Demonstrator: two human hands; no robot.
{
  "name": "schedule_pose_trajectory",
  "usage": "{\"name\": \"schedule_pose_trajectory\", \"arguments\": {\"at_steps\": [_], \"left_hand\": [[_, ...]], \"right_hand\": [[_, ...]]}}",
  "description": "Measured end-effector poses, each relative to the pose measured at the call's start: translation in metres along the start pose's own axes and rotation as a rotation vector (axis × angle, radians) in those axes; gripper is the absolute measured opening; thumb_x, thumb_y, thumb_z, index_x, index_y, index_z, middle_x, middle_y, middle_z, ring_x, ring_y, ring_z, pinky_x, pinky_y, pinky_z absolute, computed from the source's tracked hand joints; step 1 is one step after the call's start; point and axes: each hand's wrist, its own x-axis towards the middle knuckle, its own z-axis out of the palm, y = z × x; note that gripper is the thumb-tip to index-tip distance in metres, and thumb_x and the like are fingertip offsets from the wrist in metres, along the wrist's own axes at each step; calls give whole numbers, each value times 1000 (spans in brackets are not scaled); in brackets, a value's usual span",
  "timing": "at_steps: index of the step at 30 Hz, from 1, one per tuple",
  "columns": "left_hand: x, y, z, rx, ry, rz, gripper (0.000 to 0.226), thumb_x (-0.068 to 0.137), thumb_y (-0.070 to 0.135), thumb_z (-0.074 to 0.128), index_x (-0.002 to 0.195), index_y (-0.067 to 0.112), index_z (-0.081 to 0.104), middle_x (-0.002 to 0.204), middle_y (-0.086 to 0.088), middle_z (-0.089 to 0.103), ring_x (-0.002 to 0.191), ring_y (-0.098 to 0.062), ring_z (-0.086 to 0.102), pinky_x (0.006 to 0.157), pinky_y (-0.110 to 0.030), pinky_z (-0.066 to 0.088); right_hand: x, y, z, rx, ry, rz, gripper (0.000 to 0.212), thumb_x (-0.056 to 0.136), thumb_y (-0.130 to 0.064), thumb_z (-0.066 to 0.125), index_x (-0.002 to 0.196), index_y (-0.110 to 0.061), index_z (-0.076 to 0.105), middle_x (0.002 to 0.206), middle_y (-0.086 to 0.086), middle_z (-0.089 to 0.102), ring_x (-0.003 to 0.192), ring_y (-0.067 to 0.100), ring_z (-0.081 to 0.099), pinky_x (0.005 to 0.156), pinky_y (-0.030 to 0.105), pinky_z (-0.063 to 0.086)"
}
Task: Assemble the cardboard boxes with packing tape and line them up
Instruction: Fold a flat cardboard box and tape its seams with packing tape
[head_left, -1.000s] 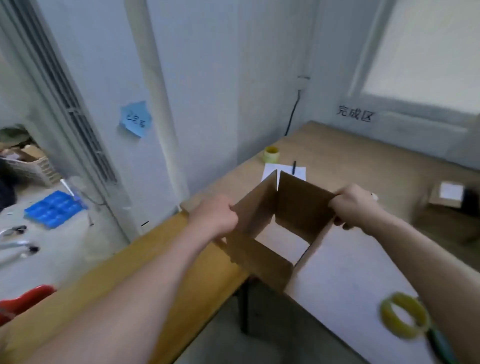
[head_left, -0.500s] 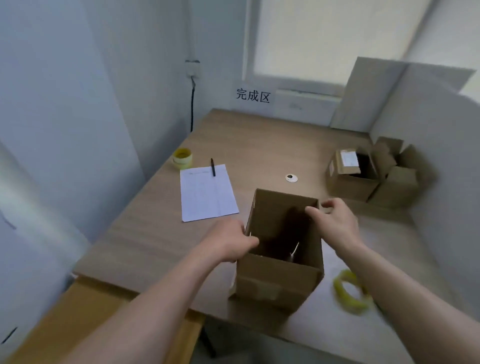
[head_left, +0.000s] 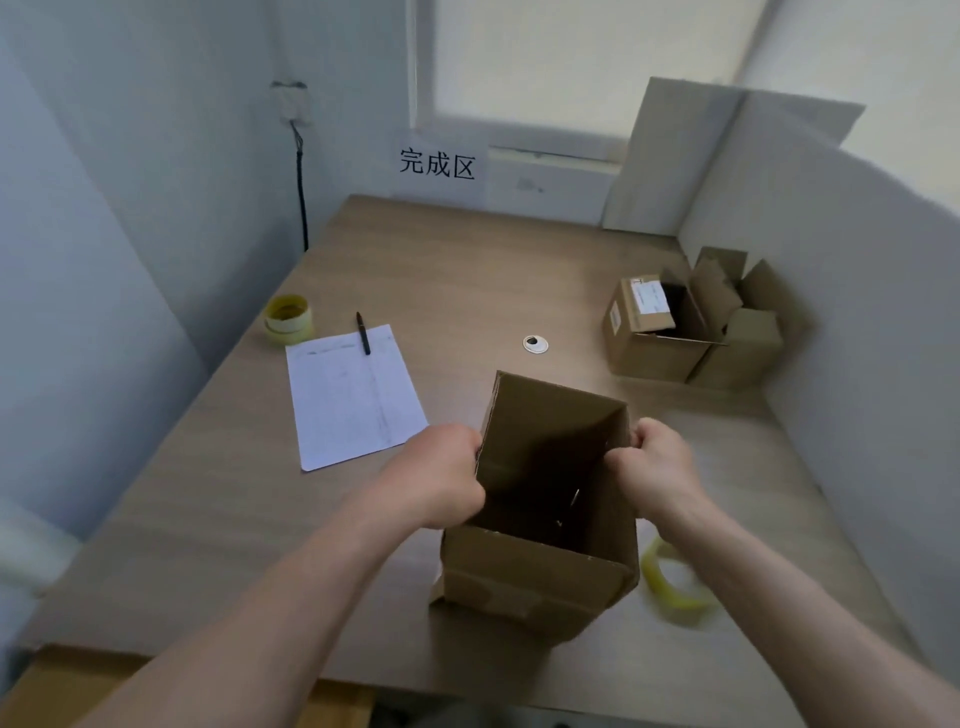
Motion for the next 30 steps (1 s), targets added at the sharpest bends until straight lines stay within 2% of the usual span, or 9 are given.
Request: {"name": "schedule_pose_trajectory", "arguments": {"at_steps": [5,9,14,18,20,22,24,26,30], "left_hand": [[3,14,-3,27,-8,-9,16,82,10,64,94,20,62,86,-3,62,76,-19,60,61,-30,56],[6,17,-17,41,-56,-68,13,81,7,66,86,18,61,84,-8,64,72,-22,64,57,-31,57],[13,29,-11,32,-23,-88,12,82,5,62,88,15,62,83,-10,64,67,-24,65,53,-30,58],[20,22,-7,-100,56,-155,17,82,4,62,92,16,55,89,-10,59,75,-24,62,57,-32,57],[20,15,-7,-159,82,-182,26,81,2,64,91,20,48,91,-9,54,77,-22,58,54,-29,54],[19,17,-6,-124,113,-157,31,83,3,64,93,24,43,92,-5,52,81,-19,55,61,-30,56],[20,26,-4,-66,134,-95,32,84,5,63,98,25,42,90,-2,53,82,-18,55,71,-36,58],[20,34,-1,-45,111,-47,34,83,5,61,103,23,41,90,-3,54,82,-18,56,70,-37,57],[17,31,-3,60,30,-28,38,84,7,62,111,22,39,92,-4,54,81,-18,57,71,-36,57]], "right_hand": [[7,-6,9,-48,-19,-65,19,79,-3,56,73,-16,43,71,8,55,72,30,55,64,46,50],[21,-7,-3,38,-130,-23,23,74,-2,54,67,-17,39,61,10,52,54,28,54,49,37,47],[24,-4,-5,-22,-144,-81,19,70,0,55,65,-14,43,62,13,57,57,34,60,50,45,55],[27,10,-7,205,-130,-26,30,74,5,58,68,-15,37,60,10,47,52,25,50,42,32,42],[31,21,-14,278,-100,4,30,75,5,61,70,-15,39,61,9,48,56,24,49,47,32,41],[31,24,-16,236,-68,-18,28,73,1,64,73,-15,42,68,9,53,63,26,52,55,39,45],[28,17,-12,118,-58,-90,27,73,-1,65,75,-17,43,71,4,54,67,24,50,58,34,41],[22,7,-7,5,-74,-137,24,75,-2,62,79,-18,45,78,3,57,73,23,52,57,33,37],[18,-7,0,-129,-77,-157,20,76,-6,55,84,-21,44,86,4,58,83,27,55,66,40,47]]}}
